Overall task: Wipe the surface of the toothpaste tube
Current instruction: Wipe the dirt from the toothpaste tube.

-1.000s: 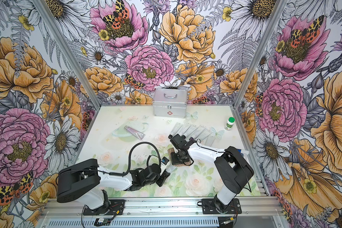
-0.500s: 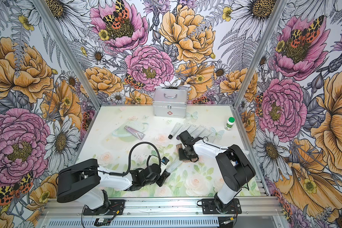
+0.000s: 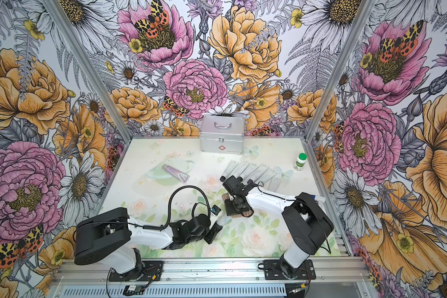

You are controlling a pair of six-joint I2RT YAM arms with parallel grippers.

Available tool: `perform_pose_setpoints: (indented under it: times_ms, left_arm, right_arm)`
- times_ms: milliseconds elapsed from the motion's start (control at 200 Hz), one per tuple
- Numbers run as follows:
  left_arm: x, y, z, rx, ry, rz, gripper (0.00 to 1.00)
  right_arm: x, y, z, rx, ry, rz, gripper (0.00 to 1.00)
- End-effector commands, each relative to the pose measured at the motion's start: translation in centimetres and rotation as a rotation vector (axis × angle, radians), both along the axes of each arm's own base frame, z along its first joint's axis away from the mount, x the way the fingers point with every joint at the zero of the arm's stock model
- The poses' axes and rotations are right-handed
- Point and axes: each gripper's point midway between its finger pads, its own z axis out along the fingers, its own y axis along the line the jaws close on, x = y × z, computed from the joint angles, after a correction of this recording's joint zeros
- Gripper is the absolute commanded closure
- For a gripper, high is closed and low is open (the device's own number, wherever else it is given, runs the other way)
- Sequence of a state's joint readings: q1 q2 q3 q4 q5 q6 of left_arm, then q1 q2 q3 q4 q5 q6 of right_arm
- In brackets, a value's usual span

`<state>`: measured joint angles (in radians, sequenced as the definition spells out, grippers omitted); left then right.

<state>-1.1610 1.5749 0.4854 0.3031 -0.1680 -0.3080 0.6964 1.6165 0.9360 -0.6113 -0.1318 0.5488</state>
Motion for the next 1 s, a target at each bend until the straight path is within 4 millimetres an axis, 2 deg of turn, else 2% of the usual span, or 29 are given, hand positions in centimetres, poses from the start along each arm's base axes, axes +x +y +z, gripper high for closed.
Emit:
perform_pose_setpoints:
  times_ms: [0, 135, 320, 530, 761, 921, 996]
  left_arm:
    - [0.0, 1.8, -2.0, 0.094, 0.024, 0.035, 0.70]
    - [0.3, 2.1, -1.9, 0.110, 0.000, 0.055, 0.70]
    - [0.2, 2.1, -2.0, 0.119, -0.006, 0.053, 0.70]
    - [0.2, 2.0, -2.3, 0.172, -0.052, 0.049, 0.70]
    - [0.1, 1.9, -2.8, 0.206, -0.068, 0.045, 0.70]
    - [0.1, 1.9, -2.7, 0.221, -0.085, 0.048, 0.70]
    - [0.1, 1.9, -2.8, 0.229, -0.088, 0.046, 0.70]
  right_arm:
    - [-2.2, -2.4, -2.5, -0.079, 0.116, -0.008, 1.00]
    - [-1.2, -5.2, -4.1, -0.167, 0.117, -0.038, 1.00]
    - [-0.3, -7.5, -4.6, -0.218, 0.114, -0.072, 1.00]
    - [-0.1, -4.3, -2.6, -0.067, 0.127, -0.051, 1.00]
    - [-2.3, -0.4, -0.5, 0.072, 0.170, 0.014, 1.00]
    - [-4.1, 1.0, 0.1, 0.101, 0.192, 0.051, 1.00]
    - [-4.2, 1.0, 0.1, 0.099, 0.189, 0.056, 1.00]
